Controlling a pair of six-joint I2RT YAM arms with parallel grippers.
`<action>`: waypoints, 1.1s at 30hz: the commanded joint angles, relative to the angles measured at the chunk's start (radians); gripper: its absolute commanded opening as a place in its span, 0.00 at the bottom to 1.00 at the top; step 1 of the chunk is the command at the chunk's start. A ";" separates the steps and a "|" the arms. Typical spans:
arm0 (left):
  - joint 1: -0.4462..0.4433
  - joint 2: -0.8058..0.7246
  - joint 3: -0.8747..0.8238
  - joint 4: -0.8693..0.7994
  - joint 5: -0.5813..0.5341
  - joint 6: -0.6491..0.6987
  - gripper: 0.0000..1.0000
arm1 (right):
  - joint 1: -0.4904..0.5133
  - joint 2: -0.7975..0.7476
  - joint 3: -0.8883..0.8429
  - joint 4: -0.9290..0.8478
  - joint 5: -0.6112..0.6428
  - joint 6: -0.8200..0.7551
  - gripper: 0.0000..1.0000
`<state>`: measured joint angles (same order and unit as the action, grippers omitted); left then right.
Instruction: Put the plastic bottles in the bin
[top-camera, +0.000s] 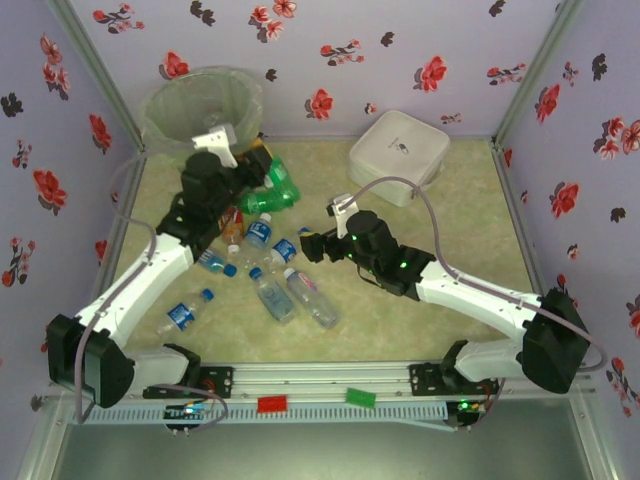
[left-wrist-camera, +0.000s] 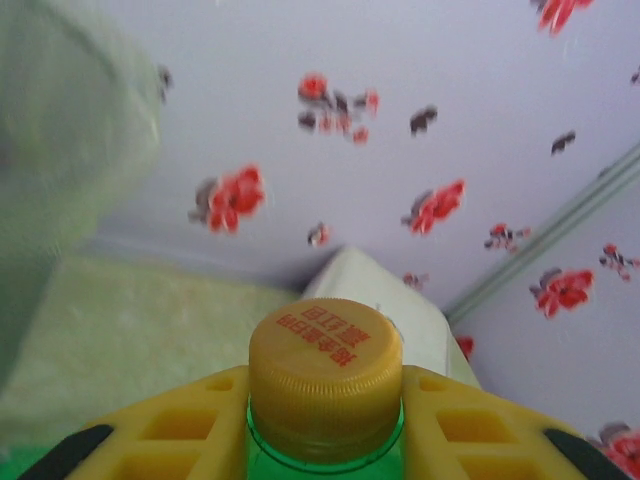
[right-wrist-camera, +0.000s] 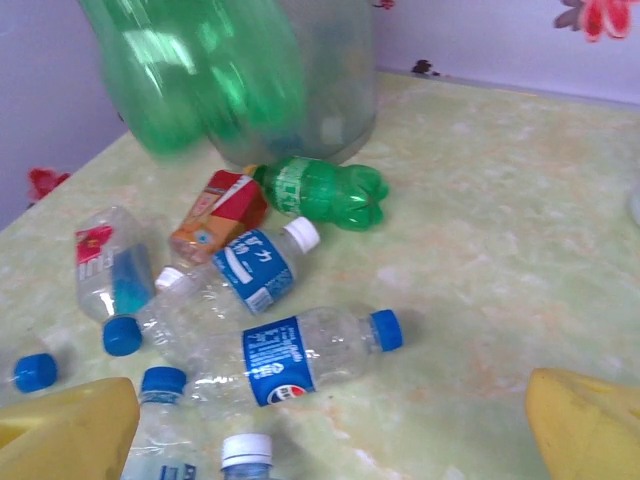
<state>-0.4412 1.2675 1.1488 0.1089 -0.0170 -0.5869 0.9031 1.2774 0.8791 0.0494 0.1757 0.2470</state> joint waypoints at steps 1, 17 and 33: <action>0.074 0.040 0.144 -0.116 0.029 0.144 0.22 | -0.004 0.008 -0.015 -0.010 0.091 0.026 1.00; 0.325 0.400 0.608 -0.098 -0.169 0.325 0.23 | -0.005 -0.043 -0.061 -0.065 0.146 0.041 1.00; 0.326 0.643 0.805 -0.271 -0.163 0.319 0.87 | -0.005 -0.072 -0.066 -0.106 0.151 0.044 1.00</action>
<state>-0.1169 1.9102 1.8866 -0.1268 -0.1837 -0.2646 0.9031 1.2247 0.8211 -0.0395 0.3004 0.2737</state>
